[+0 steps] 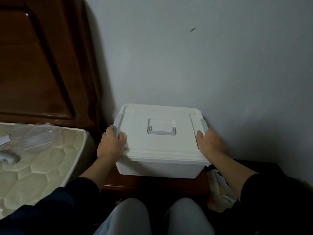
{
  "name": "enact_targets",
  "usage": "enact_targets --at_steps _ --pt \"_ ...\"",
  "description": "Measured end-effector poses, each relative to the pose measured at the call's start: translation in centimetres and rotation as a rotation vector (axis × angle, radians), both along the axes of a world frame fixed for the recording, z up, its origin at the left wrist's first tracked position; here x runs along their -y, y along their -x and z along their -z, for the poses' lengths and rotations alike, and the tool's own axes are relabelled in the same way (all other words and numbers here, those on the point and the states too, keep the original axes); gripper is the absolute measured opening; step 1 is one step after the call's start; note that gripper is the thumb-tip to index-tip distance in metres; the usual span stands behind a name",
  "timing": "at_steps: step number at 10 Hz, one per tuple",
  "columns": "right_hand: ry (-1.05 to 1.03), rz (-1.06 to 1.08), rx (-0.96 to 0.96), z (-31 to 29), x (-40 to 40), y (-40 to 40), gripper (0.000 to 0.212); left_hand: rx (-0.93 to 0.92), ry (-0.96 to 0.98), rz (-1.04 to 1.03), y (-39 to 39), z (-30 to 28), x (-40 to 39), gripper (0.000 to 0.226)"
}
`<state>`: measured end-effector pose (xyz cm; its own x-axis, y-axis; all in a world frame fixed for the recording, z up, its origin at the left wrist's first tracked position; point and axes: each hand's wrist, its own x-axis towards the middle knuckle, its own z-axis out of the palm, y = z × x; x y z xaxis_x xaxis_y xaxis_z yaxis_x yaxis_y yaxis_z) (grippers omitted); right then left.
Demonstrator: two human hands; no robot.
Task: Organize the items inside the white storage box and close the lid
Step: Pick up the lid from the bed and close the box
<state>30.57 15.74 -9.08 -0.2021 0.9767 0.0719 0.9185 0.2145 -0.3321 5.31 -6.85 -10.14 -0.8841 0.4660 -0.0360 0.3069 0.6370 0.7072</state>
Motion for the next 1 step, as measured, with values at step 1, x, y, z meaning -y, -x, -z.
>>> enact_targets --at_steps 1 --pt "-0.115 -0.100 -0.140 -2.85 1.36 0.04 0.051 -0.155 0.016 -0.013 -1.41 -1.72 1.30 0.062"
